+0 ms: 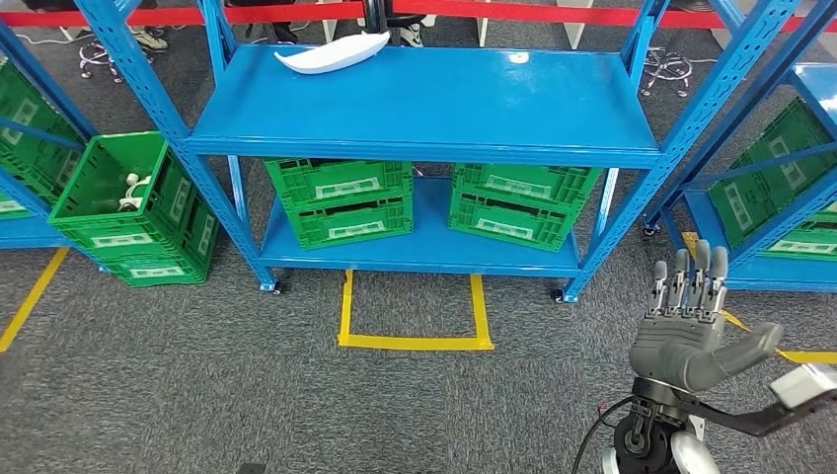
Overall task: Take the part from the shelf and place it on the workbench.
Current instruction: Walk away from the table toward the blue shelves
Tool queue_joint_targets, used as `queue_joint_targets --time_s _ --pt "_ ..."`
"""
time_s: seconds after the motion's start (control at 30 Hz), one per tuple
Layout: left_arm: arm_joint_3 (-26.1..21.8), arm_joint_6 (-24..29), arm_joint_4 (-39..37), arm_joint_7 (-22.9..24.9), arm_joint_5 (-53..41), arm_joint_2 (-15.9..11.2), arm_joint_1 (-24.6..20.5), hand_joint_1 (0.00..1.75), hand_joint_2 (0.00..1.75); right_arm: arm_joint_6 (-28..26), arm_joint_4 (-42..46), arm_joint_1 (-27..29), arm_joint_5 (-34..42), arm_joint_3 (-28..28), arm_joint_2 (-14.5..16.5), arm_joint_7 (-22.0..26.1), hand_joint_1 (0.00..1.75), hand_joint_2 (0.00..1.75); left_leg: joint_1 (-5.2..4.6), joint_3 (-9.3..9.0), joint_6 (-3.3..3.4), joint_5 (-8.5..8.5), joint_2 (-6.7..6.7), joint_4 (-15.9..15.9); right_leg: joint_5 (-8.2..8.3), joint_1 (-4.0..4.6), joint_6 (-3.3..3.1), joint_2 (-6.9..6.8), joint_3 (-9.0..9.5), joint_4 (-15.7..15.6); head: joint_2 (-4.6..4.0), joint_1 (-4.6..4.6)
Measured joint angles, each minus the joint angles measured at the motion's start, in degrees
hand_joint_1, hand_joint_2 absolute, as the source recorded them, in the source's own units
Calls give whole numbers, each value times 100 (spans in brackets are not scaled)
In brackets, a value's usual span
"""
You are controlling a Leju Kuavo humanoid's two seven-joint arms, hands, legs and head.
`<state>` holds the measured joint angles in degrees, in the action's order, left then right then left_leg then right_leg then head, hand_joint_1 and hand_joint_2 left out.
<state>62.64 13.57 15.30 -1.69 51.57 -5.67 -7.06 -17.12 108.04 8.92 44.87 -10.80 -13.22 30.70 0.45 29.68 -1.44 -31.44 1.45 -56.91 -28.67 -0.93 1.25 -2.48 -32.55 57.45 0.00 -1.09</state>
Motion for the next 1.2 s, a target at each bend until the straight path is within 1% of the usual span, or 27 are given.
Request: queue_joint_targets --time_s 0.03,0.1,0.17,0.23,0.3,0.37,0.4,0.47,0.6,0.73,0.9,1.1,1.2 --pt "0 -2 0 -14 3 34 0 0 0 98 -251 -32 139 18 -3 -113 0 175 1 1 0 0 2 1 0 0 0 0 0 0 0 1" --pt "-1 -3 0 11 13 108 -1 0 87 455 -1055 -186 450 28 8 -340 0 175 1 1 1 -1 8 2 1 1 1 2 2 -1 0 0" --pt "-2 -31 0 107 15 181 -4 0 175 869 -2300 -440 750 -7 66 -676 0 87 2 -3 1 -1 2 3 2 2 3 0 6 -5 0 6" --pt "-1 -87 0 241 -2 236 -2 0 175 1079 -3824 -669 950 -84 191 -1175 0 87 3 -6 1 0 -22 1 0 3 9 -19 13 -11 0 14" --pt "1 -134 -1 331 -19 260 8 0 175 1029 -5235 -780 941 -192 352 -1785 0 175 4 -3 1 1 -44 0 -5 3 14 -43 18 -11 0 13" --pt "2 -180 -5 367 -27 259 19 0 175 949 -6197 -809 796 -330 513 -2248 0 175 4 0 -1 -1 -36 1 -9 3 15 -42 15 -7 0 18" --pt "2 -202 -8 374 -28 254 20 0 175 927 -6521 -832 707 -408 584 -2381 0 175 4 -1 -2 -3 -21 2 -9 3 14 -31 11 -4 0 26" --pt "2 -219 -9 368 -40 248 18 0 175 902 -7059 -926 537 -570 684 -2537 0 175 4 -7 -1 -8 6 5 -12 3 11 -10 7 -2 0 37" --pt "2 -226 -9 312 -62 246 17 0 175 888 -7875 -1095 378 -869 766 -2737 0 175 2 -12 4 -12 18 7 -14 2 7 -3 8 -2 0 33" --pt "2 -225 -13 276 -44 243 17 0 175 911 -8391 -1184 339 -1113 836 -2892 0 175 0 -16 5 -13 26 6 -10 -2 12 7 10 -3 0 35" --pt "2 -222 -16 248 -15 243 17 0 175 973 -8774 -1256 313 -1362 891 -3058 0 175 -3 -22 5 -13 28 5 -8 -5 14 9 14 -3 0 37" --pt "2 -182 -30 198 -54 243 17 0 175 1166 -9032 -1306 329 -1621 979 -3454 0 175 -2 -25 6 -13 31 5 -8 -4 14 11 16 -3 0 38" --pt "2 -158 -35 241 -92 243 16 0 175 1220 -9103 -1314 328 -1732 1040 -3554 0 175 -1 -26 6 -13 31 5 -8 -4 14 12 17 -3 0 38"
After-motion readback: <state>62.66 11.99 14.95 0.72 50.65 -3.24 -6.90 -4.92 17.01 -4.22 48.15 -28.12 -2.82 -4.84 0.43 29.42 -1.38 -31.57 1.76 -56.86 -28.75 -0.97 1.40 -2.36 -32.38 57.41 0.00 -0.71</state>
